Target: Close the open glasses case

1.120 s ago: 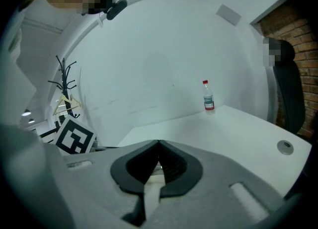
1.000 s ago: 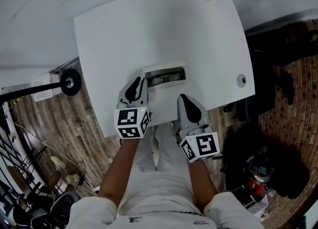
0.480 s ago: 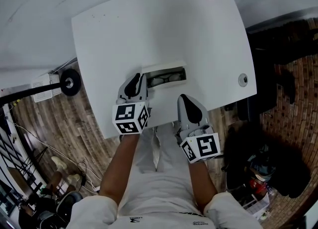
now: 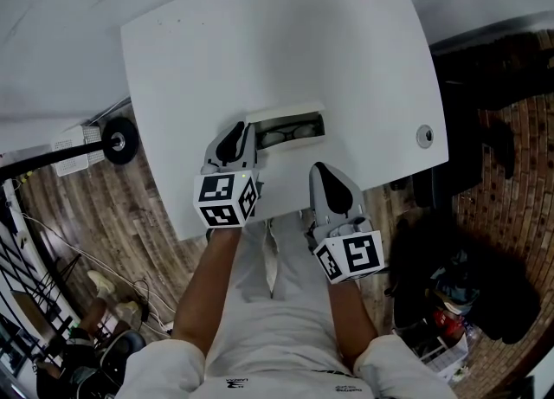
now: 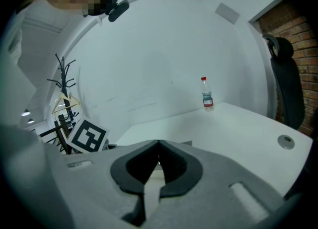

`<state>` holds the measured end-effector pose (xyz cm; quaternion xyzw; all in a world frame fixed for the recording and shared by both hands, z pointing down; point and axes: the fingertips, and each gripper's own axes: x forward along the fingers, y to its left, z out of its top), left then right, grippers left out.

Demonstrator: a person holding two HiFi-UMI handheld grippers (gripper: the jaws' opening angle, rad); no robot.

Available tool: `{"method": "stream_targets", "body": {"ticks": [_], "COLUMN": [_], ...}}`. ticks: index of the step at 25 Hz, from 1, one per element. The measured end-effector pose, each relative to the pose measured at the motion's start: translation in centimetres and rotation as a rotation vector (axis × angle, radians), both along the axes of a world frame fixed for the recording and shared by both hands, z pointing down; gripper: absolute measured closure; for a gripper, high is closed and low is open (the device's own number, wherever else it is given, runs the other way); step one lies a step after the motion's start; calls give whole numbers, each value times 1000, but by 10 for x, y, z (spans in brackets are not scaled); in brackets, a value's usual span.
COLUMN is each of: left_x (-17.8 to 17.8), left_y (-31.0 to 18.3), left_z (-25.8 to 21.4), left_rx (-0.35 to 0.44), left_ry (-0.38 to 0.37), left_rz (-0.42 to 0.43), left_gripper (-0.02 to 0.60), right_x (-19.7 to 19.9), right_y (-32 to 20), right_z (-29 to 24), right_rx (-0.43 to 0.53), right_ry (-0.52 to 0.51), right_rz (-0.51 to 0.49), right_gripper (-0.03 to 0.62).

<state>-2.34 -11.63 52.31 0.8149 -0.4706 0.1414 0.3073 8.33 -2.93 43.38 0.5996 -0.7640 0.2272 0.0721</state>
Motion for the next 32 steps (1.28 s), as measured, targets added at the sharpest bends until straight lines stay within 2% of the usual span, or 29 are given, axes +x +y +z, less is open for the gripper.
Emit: {"method": "stream_targets", "body": {"ticks": [14, 32], "left_x": [5, 6], "left_y": [-3, 2], "left_z": [2, 3], "left_rx": [-8, 6], "left_ry": [1, -41], "left_rz": [42, 79], "left_gripper": [526, 537], "right_x": [0, -5], "right_y": [5, 6], "right_z": [6, 12], "right_rx": [-8, -11], "right_ry": [1, -5], "right_rz": [-10, -39], "right_gripper": [592, 591]}}
